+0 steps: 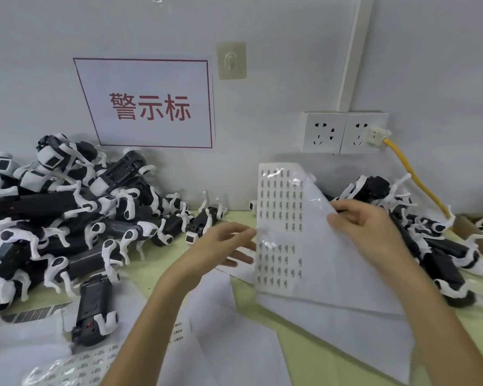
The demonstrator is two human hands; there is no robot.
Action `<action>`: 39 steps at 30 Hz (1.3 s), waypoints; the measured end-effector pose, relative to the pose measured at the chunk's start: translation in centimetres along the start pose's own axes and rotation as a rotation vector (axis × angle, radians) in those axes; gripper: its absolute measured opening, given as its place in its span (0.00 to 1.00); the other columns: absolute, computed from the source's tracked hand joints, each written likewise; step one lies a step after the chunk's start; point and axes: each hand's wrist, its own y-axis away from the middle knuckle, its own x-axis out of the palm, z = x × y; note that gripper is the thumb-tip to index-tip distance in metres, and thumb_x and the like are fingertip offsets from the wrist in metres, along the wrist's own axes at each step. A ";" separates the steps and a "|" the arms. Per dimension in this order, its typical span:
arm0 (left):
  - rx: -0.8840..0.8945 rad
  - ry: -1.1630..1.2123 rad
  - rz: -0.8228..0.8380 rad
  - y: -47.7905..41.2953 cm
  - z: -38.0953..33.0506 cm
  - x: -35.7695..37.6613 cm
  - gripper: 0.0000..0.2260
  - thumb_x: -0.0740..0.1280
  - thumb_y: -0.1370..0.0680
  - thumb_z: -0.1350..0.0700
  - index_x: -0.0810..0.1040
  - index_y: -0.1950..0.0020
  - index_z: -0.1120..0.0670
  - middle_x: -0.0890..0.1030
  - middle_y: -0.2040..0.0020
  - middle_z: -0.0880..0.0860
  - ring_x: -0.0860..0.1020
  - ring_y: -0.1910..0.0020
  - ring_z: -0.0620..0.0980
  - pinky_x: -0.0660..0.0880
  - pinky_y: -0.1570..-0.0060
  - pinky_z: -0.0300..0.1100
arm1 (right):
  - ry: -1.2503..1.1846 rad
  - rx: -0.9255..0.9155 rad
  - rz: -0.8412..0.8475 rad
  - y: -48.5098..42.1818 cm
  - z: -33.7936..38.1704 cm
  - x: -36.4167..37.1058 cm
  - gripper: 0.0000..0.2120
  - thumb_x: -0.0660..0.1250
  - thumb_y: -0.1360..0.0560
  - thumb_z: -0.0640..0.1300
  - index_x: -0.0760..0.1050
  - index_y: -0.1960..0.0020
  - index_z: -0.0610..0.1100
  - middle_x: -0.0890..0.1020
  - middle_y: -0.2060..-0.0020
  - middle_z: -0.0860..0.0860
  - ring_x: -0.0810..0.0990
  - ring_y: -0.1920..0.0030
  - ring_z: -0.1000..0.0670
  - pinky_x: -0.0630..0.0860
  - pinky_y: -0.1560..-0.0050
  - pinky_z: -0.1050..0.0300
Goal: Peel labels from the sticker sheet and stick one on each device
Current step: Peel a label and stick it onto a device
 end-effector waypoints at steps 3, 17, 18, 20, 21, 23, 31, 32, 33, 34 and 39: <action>0.071 0.048 0.053 0.6 -1.3 1.0 0.10 0.71 0.19 0.52 0.82 0.41 0.54 0.87 0.46 0.52 0.85 0.48 0.51 0.78 0.42 0.55 | -0.044 -0.062 -0.067 0.1 0.7 -0.9 0.14 0.70 0.21 0.39 0.84 0.54 0.58 0.87 0.60 0.57 0.86 0.60 0.58 0.79 0.55 0.56; 0.313 0.035 -0.357 1.2 -3.4 3.7 0.05 0.78 0.27 0.58 0.83 0.57 0.54 0.84 0.60 0.54 0.77 0.63 0.46 0.76 0.60 0.42 | 0.109 -0.261 -0.144 0.8 2.6 -0.5 0.18 0.70 0.21 0.39 0.78 0.56 0.64 0.85 0.64 0.64 0.82 0.63 0.57 0.75 0.61 0.64; 0.324 0.044 -0.351 1.3 -3.5 3.8 0.04 0.78 0.27 0.59 0.84 0.57 0.53 0.85 0.60 0.51 0.79 0.63 0.45 0.77 0.60 0.41 | 0.139 -0.272 -0.162 0.8 2.6 -0.4 0.19 0.70 0.22 0.39 0.77 0.56 0.64 0.84 0.64 0.66 0.81 0.63 0.57 0.73 0.62 0.67; 0.298 0.104 -0.250 1.5 -3.9 4.0 0.04 0.76 0.25 0.60 0.85 0.53 0.51 0.87 0.57 0.48 0.84 0.59 0.44 0.80 0.58 0.38 | 0.169 -0.291 -0.184 1.0 2.8 -0.1 0.20 0.70 0.22 0.38 0.76 0.57 0.65 0.82 0.64 0.70 0.81 0.62 0.60 0.72 0.63 0.71; 0.263 0.127 -0.181 1.7 -3.9 4.0 0.04 0.76 0.24 0.59 0.85 0.50 0.51 0.88 0.55 0.47 0.86 0.56 0.45 0.82 0.55 0.39 | 0.168 -0.300 -0.187 1.1 2.9 -0.1 0.21 0.70 0.22 0.38 0.76 0.57 0.66 0.82 0.64 0.71 0.81 0.62 0.62 0.72 0.63 0.72; 0.170 0.167 -0.077 1.9 -4.0 4.2 0.06 0.75 0.23 0.55 0.85 0.47 0.52 0.88 0.52 0.49 0.87 0.52 0.48 0.82 0.50 0.46 | 0.151 -0.315 -0.183 1.0 2.6 -0.1 0.19 0.70 0.22 0.38 0.78 0.55 0.64 0.83 0.64 0.69 0.81 0.61 0.62 0.73 0.63 0.72; 0.098 0.453 -0.174 1.8 -4.0 4.8 0.09 0.73 0.23 0.57 0.85 0.44 0.60 0.87 0.48 0.57 0.86 0.47 0.58 0.80 0.41 0.60 | 0.161 -0.462 -0.250 1.4 3.6 0.9 0.10 0.75 0.27 0.36 0.84 0.51 0.50 0.82 0.59 0.59 0.81 0.58 0.58 0.74 0.58 0.68; 0.097 0.476 -0.195 1.8 -4.0 4.8 0.10 0.73 0.23 0.57 0.85 0.44 0.61 0.87 0.48 0.58 0.85 0.47 0.60 0.80 0.40 0.61 | 0.115 -0.465 -0.193 1.5 3.8 1.1 0.10 0.75 0.27 0.36 0.84 0.54 0.51 0.83 0.61 0.57 0.81 0.59 0.55 0.75 0.60 0.65; 0.095 0.500 -0.211 1.7 -4.0 4.9 0.10 0.73 0.23 0.58 0.85 0.44 0.61 0.87 0.48 0.59 0.85 0.46 0.61 0.79 0.40 0.61 | 0.081 -0.460 -0.134 1.6 4.0 1.5 0.11 0.76 0.27 0.36 0.84 0.56 0.52 0.84 0.61 0.56 0.81 0.60 0.53 0.76 0.61 0.62; 0.092 0.526 -0.223 1.8 -4.0 5.0 0.10 0.73 0.23 0.58 0.85 0.44 0.61 0.87 0.48 0.59 0.85 0.46 0.62 0.80 0.40 0.60 | 0.067 -0.452 -0.083 1.7 4.0 2.0 0.11 0.77 0.28 0.37 0.84 0.57 0.53 0.83 0.61 0.56 0.81 0.61 0.52 0.76 0.61 0.60; 0.052 0.632 -0.233 2.0 -4.2 5.3 0.11 0.74 0.23 0.55 0.84 0.43 0.59 0.87 0.49 0.59 0.86 0.48 0.61 0.83 0.49 0.53 | 0.079 -0.402 -0.007 2.2 3.8 3.7 0.08 0.79 0.29 0.42 0.84 0.56 0.54 0.82 0.59 0.58 0.82 0.58 0.53 0.75 0.58 0.61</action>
